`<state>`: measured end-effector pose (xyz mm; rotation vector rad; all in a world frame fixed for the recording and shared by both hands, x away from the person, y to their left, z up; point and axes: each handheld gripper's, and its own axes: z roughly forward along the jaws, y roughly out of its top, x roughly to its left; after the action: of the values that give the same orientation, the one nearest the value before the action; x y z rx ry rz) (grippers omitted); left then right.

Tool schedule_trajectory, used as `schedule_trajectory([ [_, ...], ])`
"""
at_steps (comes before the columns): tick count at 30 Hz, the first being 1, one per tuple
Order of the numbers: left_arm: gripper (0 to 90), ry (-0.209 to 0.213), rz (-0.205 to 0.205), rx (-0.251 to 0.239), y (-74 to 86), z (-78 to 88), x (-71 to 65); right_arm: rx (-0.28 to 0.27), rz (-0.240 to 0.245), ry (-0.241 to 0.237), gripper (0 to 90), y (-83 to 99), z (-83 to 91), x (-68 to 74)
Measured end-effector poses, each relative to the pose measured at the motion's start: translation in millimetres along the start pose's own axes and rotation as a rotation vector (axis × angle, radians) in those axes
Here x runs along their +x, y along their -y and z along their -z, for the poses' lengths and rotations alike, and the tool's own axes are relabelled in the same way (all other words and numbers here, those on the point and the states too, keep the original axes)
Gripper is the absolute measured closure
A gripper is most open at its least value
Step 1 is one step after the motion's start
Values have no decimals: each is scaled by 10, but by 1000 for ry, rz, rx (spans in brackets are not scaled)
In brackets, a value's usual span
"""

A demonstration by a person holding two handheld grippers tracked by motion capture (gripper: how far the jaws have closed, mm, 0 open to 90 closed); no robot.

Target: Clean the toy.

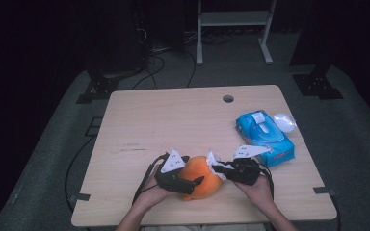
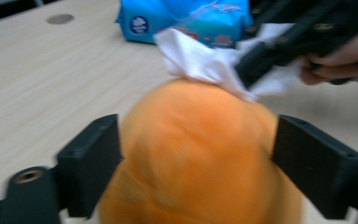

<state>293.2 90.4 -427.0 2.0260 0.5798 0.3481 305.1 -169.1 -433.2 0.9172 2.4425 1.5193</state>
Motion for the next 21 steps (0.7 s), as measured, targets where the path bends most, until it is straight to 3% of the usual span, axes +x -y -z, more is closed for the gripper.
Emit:
schedule_trajectory([
  [3,128,8,39,19,91,-79,29,0,23,9,800,-28,6,48],
  [5,229,-1,26,6,139,-100,11,-12,7,11,800,-47,28,23],
  [8,357,-68,-37,0,87,-98,-43,-29,-5,21,800,-86,57,5],
  [13,380,-182,-31,-42,61,-147,-24,-37,-22,49,799,-93,54,1],
  [16,363,-156,-24,-37,62,-133,-36,-42,-38,62,798,-87,41,-29],
  [21,290,-32,-9,3,24,-59,-87,-39,-67,51,795,-54,10,-81],
])
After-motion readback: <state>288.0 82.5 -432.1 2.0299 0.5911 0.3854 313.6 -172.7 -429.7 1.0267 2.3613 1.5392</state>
